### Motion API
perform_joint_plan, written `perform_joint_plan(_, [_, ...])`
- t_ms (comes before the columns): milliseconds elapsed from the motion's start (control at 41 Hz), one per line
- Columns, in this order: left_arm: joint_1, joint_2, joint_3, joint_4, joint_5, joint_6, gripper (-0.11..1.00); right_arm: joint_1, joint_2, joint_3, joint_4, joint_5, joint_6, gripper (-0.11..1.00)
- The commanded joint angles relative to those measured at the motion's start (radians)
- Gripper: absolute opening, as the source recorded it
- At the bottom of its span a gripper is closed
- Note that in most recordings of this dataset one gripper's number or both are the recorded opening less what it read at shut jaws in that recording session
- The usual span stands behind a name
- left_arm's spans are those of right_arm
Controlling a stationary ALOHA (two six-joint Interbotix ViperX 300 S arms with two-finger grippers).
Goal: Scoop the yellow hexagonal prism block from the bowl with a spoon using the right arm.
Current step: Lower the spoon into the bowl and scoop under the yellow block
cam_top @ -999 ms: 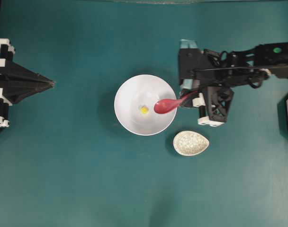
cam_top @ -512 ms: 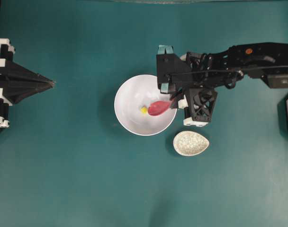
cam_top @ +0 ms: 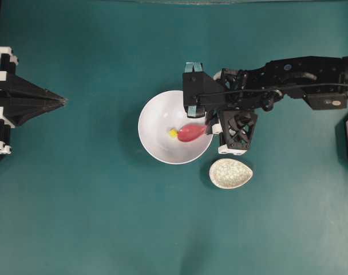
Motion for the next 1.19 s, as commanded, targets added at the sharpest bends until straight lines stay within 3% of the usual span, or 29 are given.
perform_joint_plan(0, [0.000, 0.009, -0.017, 0.003, -0.005, 0.000, 0.02, -0.002, -0.011, -0.025, 0.000, -0.021, 0.002, 0.25])
perform_joint_plan(1169, [0.000, 0.008, -0.018, 0.003, -0.005, 0.000, 0.02, 0.011, 0.041, -0.066, 0.003, -0.216, -0.003, 0.25])
